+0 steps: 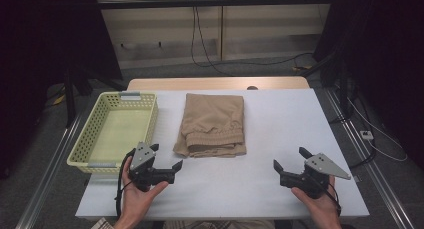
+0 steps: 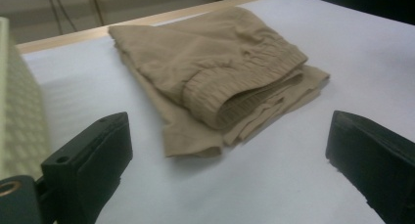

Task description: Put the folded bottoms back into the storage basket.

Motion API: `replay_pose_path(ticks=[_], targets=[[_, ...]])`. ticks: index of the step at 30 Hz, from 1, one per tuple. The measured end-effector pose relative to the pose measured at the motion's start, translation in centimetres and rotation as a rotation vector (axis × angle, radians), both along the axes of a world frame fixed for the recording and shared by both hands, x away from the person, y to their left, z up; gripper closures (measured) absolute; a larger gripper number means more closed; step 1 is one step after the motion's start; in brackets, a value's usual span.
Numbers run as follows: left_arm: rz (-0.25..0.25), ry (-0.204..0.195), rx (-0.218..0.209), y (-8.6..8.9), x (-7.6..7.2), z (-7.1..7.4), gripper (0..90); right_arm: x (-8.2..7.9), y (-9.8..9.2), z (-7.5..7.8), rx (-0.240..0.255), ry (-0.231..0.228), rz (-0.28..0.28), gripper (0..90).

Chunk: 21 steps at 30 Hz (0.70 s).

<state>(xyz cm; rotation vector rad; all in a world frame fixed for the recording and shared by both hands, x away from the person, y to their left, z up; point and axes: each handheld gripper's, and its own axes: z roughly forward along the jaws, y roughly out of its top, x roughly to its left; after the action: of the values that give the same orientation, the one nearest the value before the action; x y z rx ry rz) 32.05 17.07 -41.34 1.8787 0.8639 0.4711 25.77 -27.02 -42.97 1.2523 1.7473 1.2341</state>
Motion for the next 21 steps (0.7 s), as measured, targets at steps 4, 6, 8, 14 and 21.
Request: replay_pose_path(ticks=[4,6,8,14,21], targets=[[-0.014,0.012,-0.007,-0.5,0.6,-0.1,3.8,0.0,0.1,0.0,-0.001,0.005,0.002,5.6],[-0.005,0.012,-0.011,-0.6,0.8,0.1,3.8,0.0,0.1,0.0,-0.001,0.006,0.004,5.6],[-0.003,0.007,-0.009,-0.7,1.0,0.3,3.8,0.0,0.1,-0.1,-0.003,0.004,0.004,5.6],[-0.002,0.025,-0.031,-0.9,1.2,0.7,6.0,0.1,0.1,-0.1,0.001,0.01,0.003,5.6],[0.013,0.032,-0.033,-1.4,2.4,0.6,5.6,0.1,0.3,-0.1,-0.004,0.011,0.014,5.5]])
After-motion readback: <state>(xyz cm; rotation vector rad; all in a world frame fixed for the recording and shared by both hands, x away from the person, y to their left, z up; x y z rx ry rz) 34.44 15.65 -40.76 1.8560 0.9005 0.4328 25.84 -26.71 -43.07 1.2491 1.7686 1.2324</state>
